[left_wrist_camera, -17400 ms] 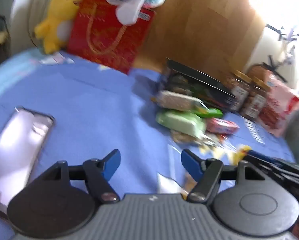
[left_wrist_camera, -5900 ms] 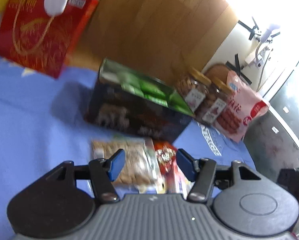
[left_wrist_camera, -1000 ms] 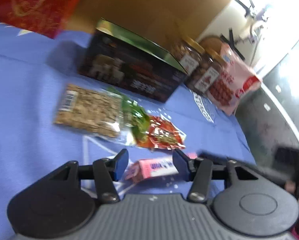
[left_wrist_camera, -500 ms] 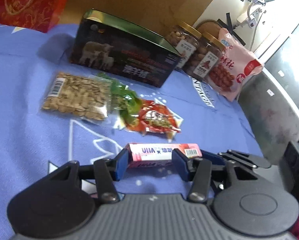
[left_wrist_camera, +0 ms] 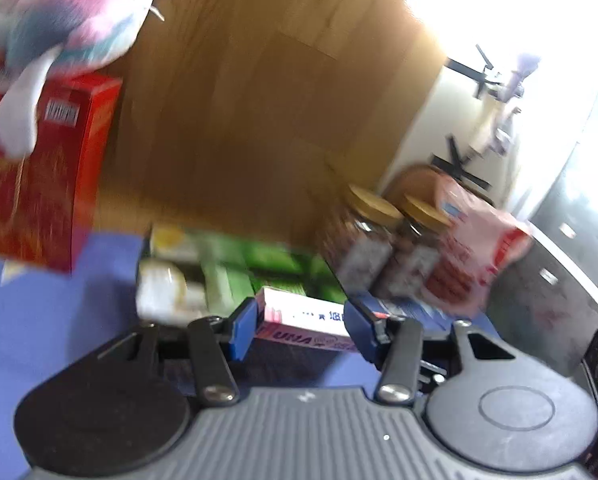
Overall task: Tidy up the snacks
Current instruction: 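Lower the pink candy box into the tin box and open left tool, then move the left tool toward the red snack bag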
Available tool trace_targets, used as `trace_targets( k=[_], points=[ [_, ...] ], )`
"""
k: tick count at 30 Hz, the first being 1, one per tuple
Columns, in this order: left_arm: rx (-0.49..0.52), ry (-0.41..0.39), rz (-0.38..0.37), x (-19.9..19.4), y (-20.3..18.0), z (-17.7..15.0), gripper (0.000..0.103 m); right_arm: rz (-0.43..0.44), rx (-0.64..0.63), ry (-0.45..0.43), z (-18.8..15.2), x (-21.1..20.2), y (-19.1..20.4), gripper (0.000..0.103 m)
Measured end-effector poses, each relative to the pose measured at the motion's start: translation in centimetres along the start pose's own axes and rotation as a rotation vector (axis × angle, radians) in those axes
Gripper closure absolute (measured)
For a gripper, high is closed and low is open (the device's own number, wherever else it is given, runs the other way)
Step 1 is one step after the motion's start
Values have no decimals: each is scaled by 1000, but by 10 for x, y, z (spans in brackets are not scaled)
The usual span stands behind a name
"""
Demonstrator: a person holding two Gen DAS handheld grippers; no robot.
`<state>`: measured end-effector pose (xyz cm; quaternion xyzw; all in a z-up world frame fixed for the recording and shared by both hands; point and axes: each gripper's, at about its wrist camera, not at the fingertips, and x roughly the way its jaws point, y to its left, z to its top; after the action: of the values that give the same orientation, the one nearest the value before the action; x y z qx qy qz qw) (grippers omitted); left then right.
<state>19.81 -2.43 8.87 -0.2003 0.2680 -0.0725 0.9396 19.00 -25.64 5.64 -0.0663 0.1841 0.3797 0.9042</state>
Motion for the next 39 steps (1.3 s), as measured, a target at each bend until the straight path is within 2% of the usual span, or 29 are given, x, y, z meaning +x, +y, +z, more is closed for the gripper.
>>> trace_targets(
  k=[3, 6, 8, 11, 17, 22, 25, 29, 32, 35, 36, 39],
  points=[
    [-23, 27, 24, 33, 15, 13, 56, -25, -5, 7, 12, 34, -6, 70],
    [-59, 82, 56, 60, 30, 13, 55, -47, -10, 50, 10, 66, -12, 68],
    [-70, 82, 58, 62, 34, 9, 55, -64, 7, 79, 7, 76, -15, 68],
    [-56, 58, 54, 53, 32, 6, 55, -53, 69, 55, 7, 66, -21, 68],
    [8, 15, 106, 20, 6, 0, 55, -54, 188, 25, -2, 24, -25, 68],
    [18, 34, 80, -12, -11, -36, 54, -16, 289, 60, -34, -13, -25, 68],
    [-16, 94, 43, -22, -8, -67, 54, 28, 367, 139, -56, -10, -28, 68],
    [-102, 160, 19, -28, 3, -105, 56, 83, 565, 244, -82, -6, -43, 68],
    [-99, 192, 73, -27, 4, -125, 56, 112, 664, 256, -92, -9, -51, 68],
    [-56, 193, 127, -27, -3, -134, 56, 133, 692, 261, -93, -7, -48, 68],
    [-45, 191, 144, -28, -6, -136, 56, 139, 697, 263, -93, -5, -46, 70],
    [-11, 184, 193, -30, -13, -139, 56, 141, 719, 294, -96, -1, -39, 96]
  ],
)
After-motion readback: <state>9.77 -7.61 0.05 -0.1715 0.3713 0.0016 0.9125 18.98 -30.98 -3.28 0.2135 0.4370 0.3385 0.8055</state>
